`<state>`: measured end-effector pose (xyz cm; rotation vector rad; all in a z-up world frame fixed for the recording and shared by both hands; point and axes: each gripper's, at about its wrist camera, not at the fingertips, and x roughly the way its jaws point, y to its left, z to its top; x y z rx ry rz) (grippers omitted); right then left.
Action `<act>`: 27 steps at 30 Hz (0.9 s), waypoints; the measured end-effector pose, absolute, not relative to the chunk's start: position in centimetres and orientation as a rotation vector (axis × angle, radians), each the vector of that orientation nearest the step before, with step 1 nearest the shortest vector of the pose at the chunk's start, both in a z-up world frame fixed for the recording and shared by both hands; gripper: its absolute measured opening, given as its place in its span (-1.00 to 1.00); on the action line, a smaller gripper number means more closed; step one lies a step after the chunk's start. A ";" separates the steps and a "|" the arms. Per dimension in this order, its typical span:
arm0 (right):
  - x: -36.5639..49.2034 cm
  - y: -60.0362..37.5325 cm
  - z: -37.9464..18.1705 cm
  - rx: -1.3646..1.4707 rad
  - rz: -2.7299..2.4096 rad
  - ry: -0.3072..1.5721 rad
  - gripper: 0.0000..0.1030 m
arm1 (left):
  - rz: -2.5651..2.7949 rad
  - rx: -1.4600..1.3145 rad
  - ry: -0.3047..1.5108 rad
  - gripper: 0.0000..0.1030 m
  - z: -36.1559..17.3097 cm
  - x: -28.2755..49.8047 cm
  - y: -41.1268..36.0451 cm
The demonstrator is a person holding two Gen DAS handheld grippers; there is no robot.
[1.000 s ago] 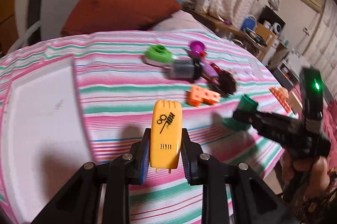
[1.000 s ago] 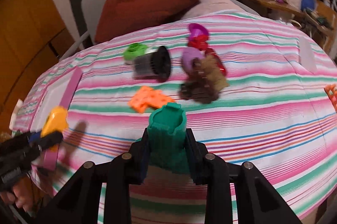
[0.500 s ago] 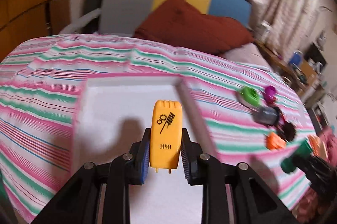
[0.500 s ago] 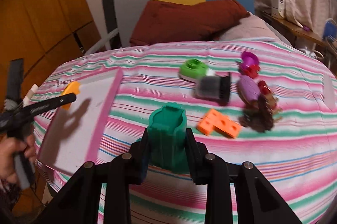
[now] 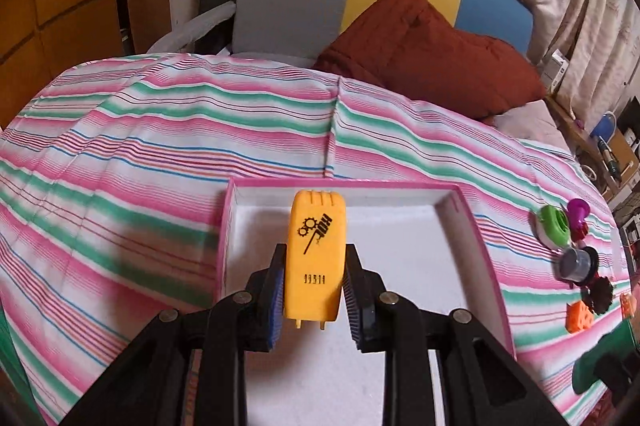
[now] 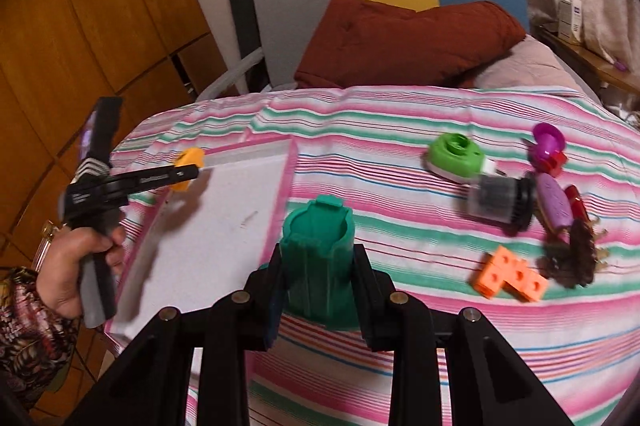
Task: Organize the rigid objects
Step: 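Carry the yellow toy into the white tray and open the left tool while the right holds teal toy, then lower the teal toy upright into the tray beside the yellow toy, open right tool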
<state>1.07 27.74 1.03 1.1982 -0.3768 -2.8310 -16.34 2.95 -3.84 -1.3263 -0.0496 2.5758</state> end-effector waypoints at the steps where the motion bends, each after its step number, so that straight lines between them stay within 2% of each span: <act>1: 0.8 27.4 1.0 1.199 -2.823 -0.375 -0.40 | 2.584 -1.332 -0.040 -0.51 -4.0 -16.7 2.9; 4: 0.1 26.6 0.9 1.199 -2.801 -0.384 -0.40 | 2.583 -1.335 -0.004 -0.48 -4.2 -17.2 3.2; 6: -0.3 26.1 0.8 1.201 -2.788 -0.389 -0.40 | 2.572 -1.339 0.005 -0.36 -4.3 -17.4 3.1; 10: -0.9 25.0 0.9 1.191 -2.771 -0.373 -0.40 | 2.585 -1.330 -0.029 -0.36 -4.0 -17.0 2.2; 13: -1.3 24.3 0.9 1.185 -2.756 -0.364 -0.40 | 2.639 -1.287 -0.059 -0.28 -3.2 -15.9 1.3; 21: -3.2 22.0 0.5 1.182 -2.686 -0.348 -0.40 | 2.645 -1.207 -0.240 -0.27 -2.2 -10.9 -0.9; 27: -6.4 20.0 0.9 1.157 -2.664 -0.294 -0.40 | 2.621 -1.228 -0.233 -0.27 -2.6 -7.9 -1.2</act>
